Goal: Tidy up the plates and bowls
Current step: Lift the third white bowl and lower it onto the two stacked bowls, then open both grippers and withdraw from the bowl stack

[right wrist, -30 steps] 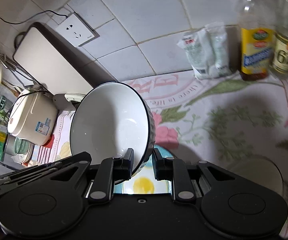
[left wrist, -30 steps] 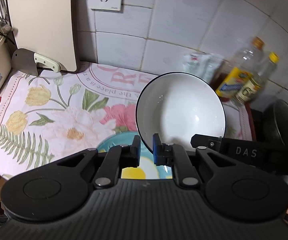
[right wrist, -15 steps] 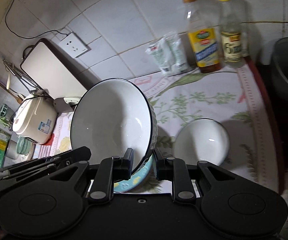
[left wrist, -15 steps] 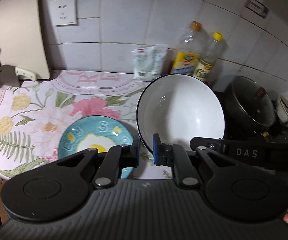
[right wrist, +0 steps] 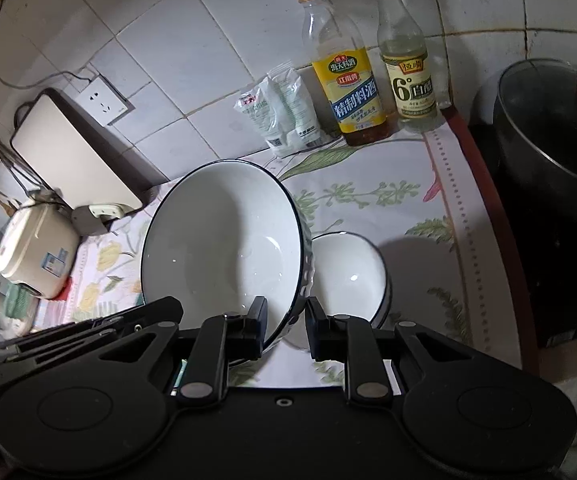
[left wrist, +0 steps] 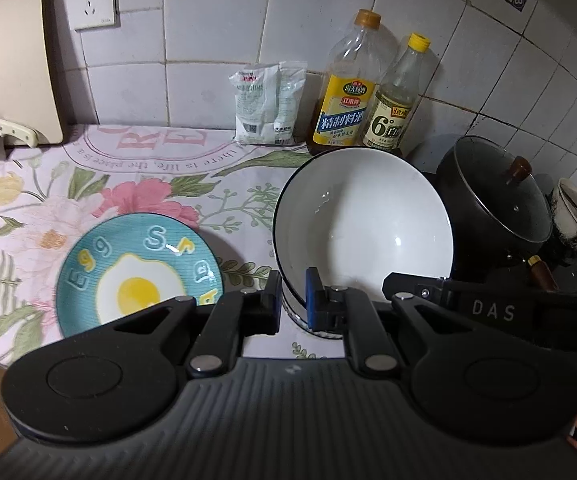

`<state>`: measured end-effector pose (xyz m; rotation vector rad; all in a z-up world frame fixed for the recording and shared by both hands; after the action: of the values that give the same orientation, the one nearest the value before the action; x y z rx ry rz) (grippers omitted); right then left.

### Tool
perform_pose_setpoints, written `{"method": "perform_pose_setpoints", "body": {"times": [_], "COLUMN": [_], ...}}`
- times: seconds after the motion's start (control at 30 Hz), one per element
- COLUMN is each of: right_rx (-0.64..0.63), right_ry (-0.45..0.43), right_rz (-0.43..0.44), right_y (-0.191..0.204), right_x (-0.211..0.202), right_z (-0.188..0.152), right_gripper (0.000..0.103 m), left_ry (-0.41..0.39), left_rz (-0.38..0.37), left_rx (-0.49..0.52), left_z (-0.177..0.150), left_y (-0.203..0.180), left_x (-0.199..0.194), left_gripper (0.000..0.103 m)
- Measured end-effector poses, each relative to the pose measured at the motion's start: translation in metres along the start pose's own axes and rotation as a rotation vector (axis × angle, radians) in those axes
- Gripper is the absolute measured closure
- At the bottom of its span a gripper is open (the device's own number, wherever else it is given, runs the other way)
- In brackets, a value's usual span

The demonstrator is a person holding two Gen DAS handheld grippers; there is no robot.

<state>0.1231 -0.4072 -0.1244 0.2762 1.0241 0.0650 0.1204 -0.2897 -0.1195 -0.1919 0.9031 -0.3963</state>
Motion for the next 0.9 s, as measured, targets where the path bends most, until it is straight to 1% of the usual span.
{"method": "perform_pose_setpoints", "body": {"times": [0.07,0.17,0.3,0.4,0.53,0.67,0.8,0.9], "right_rx": [-0.012,-0.036,-0.013,-0.047,-0.073,-0.149,-0.249,-0.292], "right_ry": [-0.003,-0.031,-0.059,-0.051,-0.054,-0.077,-0.102,-0.104], "right_rz": [-0.015,-0.041,-0.082,-0.124,-0.139,-0.185,-0.269,-0.300], "right_y": [-0.005,-0.012,-0.022,-0.026,-0.030,-0.026,-0.021,-0.020], "right_x": [0.007,0.016,0.034,0.048,0.054,0.056,0.057,0.060], "right_z": [0.000,0.000,0.000,-0.006,-0.013,-0.015,-0.016,-0.018], "right_gripper": [0.078,0.078,0.078,0.078,0.078,0.077,0.072,0.072], "left_ry": [0.004,-0.003,-0.009,0.002,0.023,0.044,0.081,0.097], "left_rz": [-0.020,-0.043,-0.035,-0.038,-0.062,-0.065,-0.100,-0.085], "left_rx": [-0.030,-0.059,-0.101,-0.123,-0.158,-0.172,-0.210,-0.202], "left_z": [-0.003,-0.008,-0.015,-0.022,-0.030,-0.033,-0.034,-0.037], "left_y": [0.003,0.006,0.009,0.012,0.017,0.019,0.018,0.018], "left_x": [0.011,0.027,0.051,0.064,0.073,0.080,0.087,0.091], "left_gripper": [0.093,0.093,0.093,0.093,0.093,0.093,0.093,0.093]}}
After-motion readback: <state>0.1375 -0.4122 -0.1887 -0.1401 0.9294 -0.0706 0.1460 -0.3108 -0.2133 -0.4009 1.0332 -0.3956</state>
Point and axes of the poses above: each gripper's, at about its wrist camera, not at the fingertips, and x roughly the way its jaws point, y to its left, z to its top, the point moved 10 cm from there along x, roughly the way its jaws point, and after that the axes turned 9 degrees about -z, right-handed, at the moved point
